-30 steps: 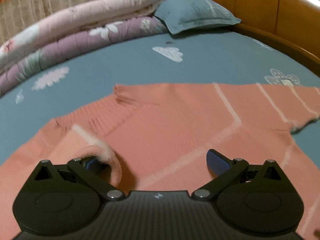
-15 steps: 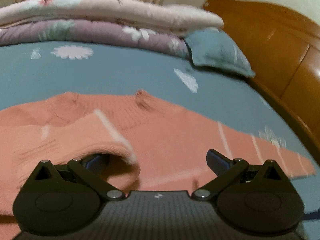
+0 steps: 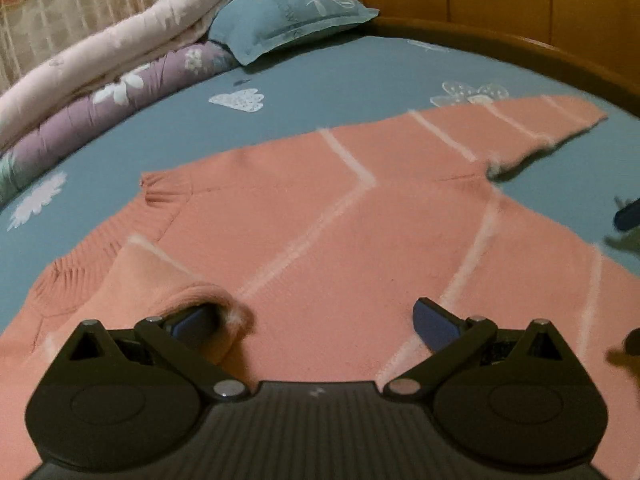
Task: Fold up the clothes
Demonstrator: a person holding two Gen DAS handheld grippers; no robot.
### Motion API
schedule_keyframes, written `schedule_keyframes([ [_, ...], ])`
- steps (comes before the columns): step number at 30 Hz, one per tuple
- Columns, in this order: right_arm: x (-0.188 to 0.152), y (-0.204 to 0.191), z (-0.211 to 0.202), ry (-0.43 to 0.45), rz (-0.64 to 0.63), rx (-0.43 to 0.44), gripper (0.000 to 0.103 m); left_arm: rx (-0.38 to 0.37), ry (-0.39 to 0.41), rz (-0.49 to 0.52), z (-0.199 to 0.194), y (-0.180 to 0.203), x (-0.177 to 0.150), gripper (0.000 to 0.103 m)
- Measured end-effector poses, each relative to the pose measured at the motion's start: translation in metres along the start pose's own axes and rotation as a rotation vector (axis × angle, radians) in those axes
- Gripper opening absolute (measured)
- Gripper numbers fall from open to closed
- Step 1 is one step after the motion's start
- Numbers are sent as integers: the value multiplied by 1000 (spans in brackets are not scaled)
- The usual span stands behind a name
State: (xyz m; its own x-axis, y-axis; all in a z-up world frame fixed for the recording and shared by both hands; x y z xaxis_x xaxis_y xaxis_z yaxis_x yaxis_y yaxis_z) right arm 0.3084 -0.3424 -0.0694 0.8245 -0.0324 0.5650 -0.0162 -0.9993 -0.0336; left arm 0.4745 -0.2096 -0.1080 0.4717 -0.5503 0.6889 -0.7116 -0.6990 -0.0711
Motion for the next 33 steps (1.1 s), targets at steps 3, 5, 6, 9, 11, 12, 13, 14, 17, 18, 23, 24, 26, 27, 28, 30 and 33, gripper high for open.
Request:
schedule_keyframes([
  [3,1,0,-1,1,2,1,103,-41,0,-51,-15,-5,-1,102],
  [5,2,0,-1,3,0,1,103,-45,8,-56,-32,-5,-10,102],
  [6,3,-1,-1,4,-4,1,103,-38,14,-58,-41,-7,-15,102],
  [9,7,-2,-1,7,-17,-1,103,38,36,-79,-67,-19,-32,102],
  [11,10,-3,-1,9,-27,-2,103,144,47,-116,-88,-39,-47,102],
  [12,13,-5,-1,13,-33,-2,103,196,52,-139,-98,-48,-54,102],
  [13,15,-7,-1,16,-41,-3,103,261,52,-175,-108,-61,-62,102],
  [14,18,-8,-2,19,-48,-3,103,330,50,-215,-119,-73,-72,102],
  [17,25,-17,-2,26,-75,-4,103,515,24,-281,-137,-107,-95,102],
  [18,28,-20,-2,29,-85,-4,103,569,8,-297,-140,-117,-101,102],
  [23,36,-37,-3,40,-124,-5,103,677,-42,-385,-139,-161,-124,102],
  [24,37,-41,-3,39,-130,-6,103,672,-47,-403,-136,-169,-126,102],
  [26,39,-48,-3,42,-139,-10,103,701,-55,-425,-130,-179,-129,102],
  [27,40,-51,-3,43,-143,-12,103,719,-59,-435,-127,-184,-131,102],
  [28,41,-54,-4,42,-147,-13,103,737,-63,-445,-124,-189,-132,102],
  [30,43,-59,-4,48,-154,-15,103,738,-65,-488,-125,-198,-143,103],
  [33,48,-65,-5,61,-168,-11,103,686,-30,-577,-137,-205,-163,103],
])
Point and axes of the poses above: each gripper's, at about its wrist camera, not at the fingertips, and z roughly the way its jaws point, y to its right, x to its top, the point moved 3 cm from there along z, roughly the way its jaws point, and after that the axes turned 2 degrees about -z, right-handed, at the moved point
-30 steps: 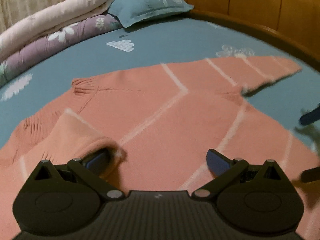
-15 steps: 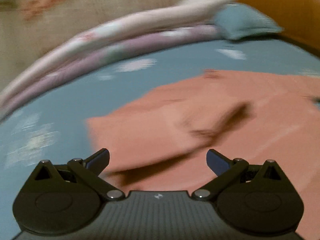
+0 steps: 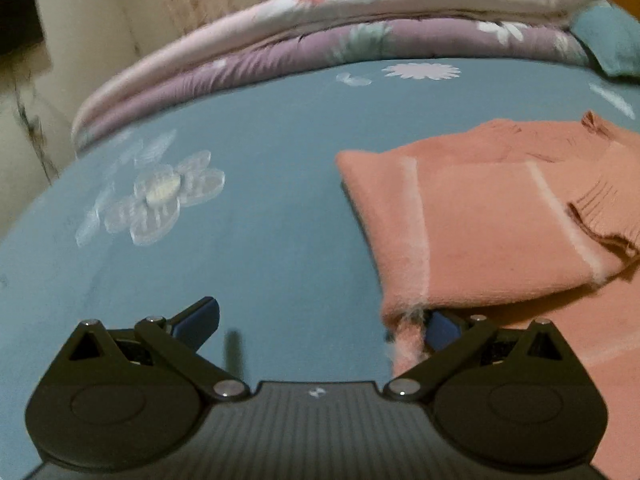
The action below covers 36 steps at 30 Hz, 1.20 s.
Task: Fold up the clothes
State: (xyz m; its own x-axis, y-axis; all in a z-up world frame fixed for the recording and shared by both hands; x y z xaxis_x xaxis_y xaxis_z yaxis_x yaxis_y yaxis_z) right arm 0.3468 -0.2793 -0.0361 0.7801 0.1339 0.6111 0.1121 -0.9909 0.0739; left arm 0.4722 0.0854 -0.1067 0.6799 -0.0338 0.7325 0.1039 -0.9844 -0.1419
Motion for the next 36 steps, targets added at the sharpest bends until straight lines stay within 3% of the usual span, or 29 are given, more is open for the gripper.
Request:
schedule_keyframes([
  [5,28,-15,6,63,-103,28,103,-103,-17,-76,7,-14,-3,103],
  [9,68,-44,22,151,-275,41,103,-107,-15,-71,9,-13,-4,103],
  [13,104,-82,59,170,-439,30,103,-98,-46,-72,3,-12,-2,103],
  [17,108,-107,104,145,-647,-90,103,-116,-54,-46,-15,-9,-1,103],
  [20,107,-116,123,166,-725,-163,103,-147,-48,-35,-27,-6,-2,103],
  [24,119,-107,118,225,-610,-200,102,-165,-55,-39,-28,-1,-2,103],
  [29,129,-54,103,243,-288,-221,102,-177,-64,5,-27,10,-2,103],
  [36,110,9,102,152,-35,-183,102,-179,-68,63,-25,22,-2,103],
])
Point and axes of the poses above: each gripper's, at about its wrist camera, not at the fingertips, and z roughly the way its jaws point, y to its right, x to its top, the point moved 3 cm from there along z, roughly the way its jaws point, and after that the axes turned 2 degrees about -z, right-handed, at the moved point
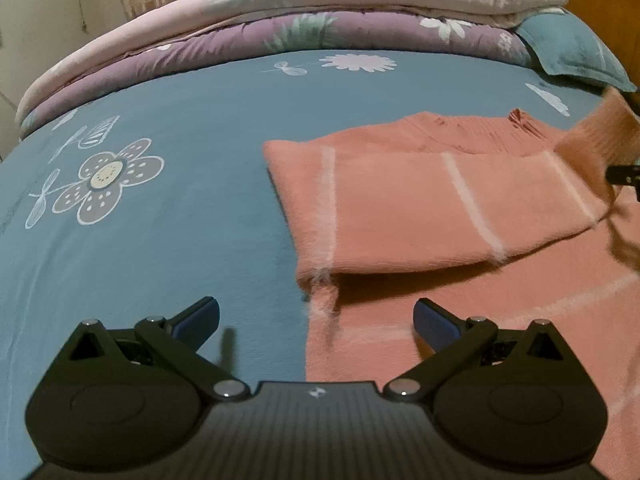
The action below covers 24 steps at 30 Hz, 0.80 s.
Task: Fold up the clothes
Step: 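Press the folded sleeve cuff flat with the open right tool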
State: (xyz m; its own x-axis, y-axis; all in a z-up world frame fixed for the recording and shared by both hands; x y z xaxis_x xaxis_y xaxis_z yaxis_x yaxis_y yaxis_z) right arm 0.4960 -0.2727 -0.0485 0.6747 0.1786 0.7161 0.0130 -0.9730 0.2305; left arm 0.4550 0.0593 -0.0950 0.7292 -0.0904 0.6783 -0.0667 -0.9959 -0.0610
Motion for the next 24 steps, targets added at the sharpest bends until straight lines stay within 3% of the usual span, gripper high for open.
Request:
schedule_keyframes([
  [6,-19,24,8,-29,187,195,98,4,0,20,-2,4,0,103],
  [14,-36,33,1,-57,339,279,85,30,87,71,-15,7,11,103],
  [17,-39,29,1,-61,324,275,85,16,136,46,-15,5,27,103],
  [20,-38,27,-4,-46,316,278,80,-5,188,-47,-12,-3,46,102],
  [21,-37,26,-5,-44,311,282,77,-37,205,-77,-12,-4,50,102],
  [24,-35,23,-7,-40,286,285,75,-261,210,-127,-9,5,56,102],
])
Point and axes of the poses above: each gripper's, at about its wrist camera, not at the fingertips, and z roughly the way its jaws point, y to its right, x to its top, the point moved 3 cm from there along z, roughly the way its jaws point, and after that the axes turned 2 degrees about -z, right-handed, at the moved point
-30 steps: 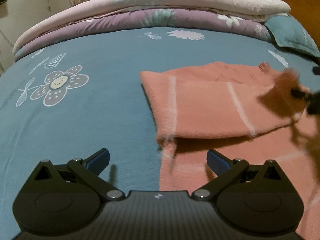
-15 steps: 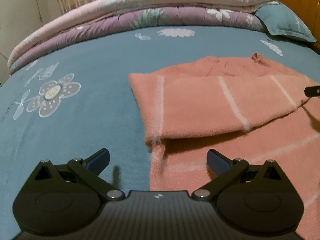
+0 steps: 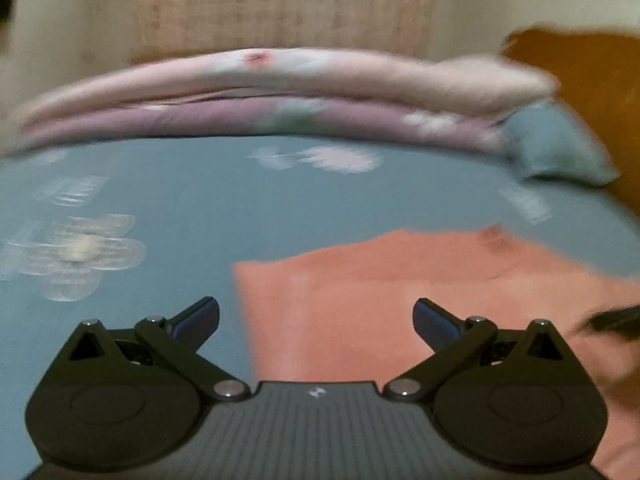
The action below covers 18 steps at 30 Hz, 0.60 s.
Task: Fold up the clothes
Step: 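Press the folded sleeve cuff flat with the open right tool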
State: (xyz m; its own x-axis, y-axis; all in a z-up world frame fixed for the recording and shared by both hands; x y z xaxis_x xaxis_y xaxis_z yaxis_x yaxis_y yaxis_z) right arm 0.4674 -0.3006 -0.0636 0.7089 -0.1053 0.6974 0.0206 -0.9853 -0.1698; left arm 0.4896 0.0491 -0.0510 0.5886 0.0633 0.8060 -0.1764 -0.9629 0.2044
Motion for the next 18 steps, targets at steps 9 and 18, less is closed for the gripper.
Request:
schedule_keyframes([
  [9,-1,4,-9,15,-10,-26,76,148,-211,102,57,-19,-30,103],
  [18,-9,8,-20,6,-8,-28,76,-7,-118,32,41,-20,7,102],
])
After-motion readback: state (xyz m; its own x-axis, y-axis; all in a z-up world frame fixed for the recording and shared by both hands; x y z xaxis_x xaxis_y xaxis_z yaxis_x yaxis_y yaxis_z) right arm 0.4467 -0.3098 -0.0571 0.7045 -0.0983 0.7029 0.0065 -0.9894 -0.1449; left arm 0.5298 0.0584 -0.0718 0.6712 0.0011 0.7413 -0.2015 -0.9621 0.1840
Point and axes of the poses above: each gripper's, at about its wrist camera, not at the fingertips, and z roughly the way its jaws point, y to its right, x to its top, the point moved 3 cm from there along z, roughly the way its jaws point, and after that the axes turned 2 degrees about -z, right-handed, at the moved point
